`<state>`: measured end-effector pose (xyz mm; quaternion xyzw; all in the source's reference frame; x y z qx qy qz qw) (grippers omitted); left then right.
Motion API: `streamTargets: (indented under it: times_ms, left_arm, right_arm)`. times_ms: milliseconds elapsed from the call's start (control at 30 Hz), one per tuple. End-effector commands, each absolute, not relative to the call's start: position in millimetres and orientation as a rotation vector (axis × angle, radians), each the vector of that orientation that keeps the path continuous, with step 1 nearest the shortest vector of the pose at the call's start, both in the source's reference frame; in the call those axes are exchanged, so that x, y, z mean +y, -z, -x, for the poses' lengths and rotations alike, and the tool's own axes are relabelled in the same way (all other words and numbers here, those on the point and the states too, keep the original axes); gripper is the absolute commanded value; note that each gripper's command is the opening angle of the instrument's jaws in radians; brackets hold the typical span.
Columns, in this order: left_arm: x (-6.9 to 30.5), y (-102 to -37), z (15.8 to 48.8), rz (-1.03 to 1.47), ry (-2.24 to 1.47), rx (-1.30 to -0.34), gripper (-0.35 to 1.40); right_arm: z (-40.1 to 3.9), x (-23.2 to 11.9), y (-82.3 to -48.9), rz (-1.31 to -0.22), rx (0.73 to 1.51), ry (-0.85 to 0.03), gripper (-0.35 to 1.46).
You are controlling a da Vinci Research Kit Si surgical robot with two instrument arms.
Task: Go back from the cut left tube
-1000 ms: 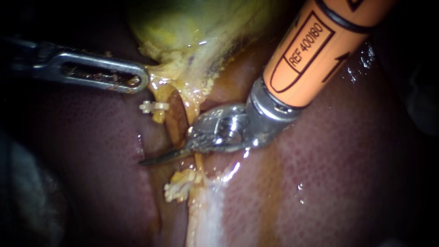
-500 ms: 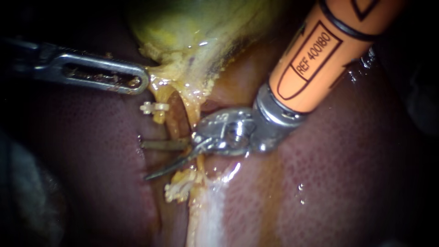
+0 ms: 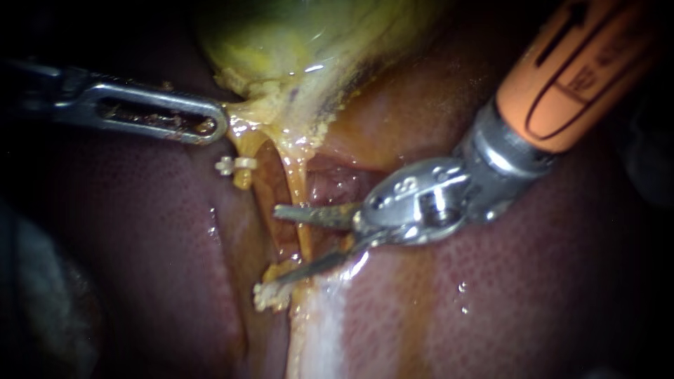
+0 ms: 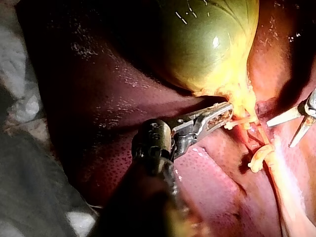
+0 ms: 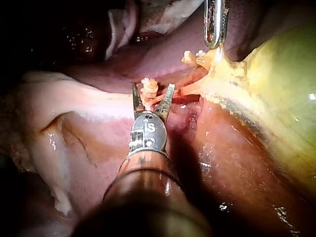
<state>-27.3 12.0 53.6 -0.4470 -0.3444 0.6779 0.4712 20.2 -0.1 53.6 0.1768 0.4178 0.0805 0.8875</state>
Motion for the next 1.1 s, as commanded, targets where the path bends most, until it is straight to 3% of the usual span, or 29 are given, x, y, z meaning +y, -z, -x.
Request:
streamTargets:
  times_ms: [33,533,800,1100]
  left_arm:
    - [11.9,-53.6,27.3,1.095,-1.66,-0.843,-0.35]
    - [11.8,-53.8,27.4,1.095,-1.661,-0.841,-0.35]
    - [11.4,-54.3,28.0,1.097,-1.662,-0.834,-0.35]
    - [10.2,-56.8,30.9,1.111,-1.677,-0.842,-0.35]
  right_arm:
    - [-19.5,0.0,-53.5,-0.36,0.859,-0.166,1.45]
    - [-9.5,2.5,-53.9,-0.348,0.835,-0.184,1.45]
    - [-8.4,3.0,-53.7,-0.34,0.827,-0.211,1.45]
    - [-8.3,3.0,-53.6,-0.34,0.827,-0.211,1.45]
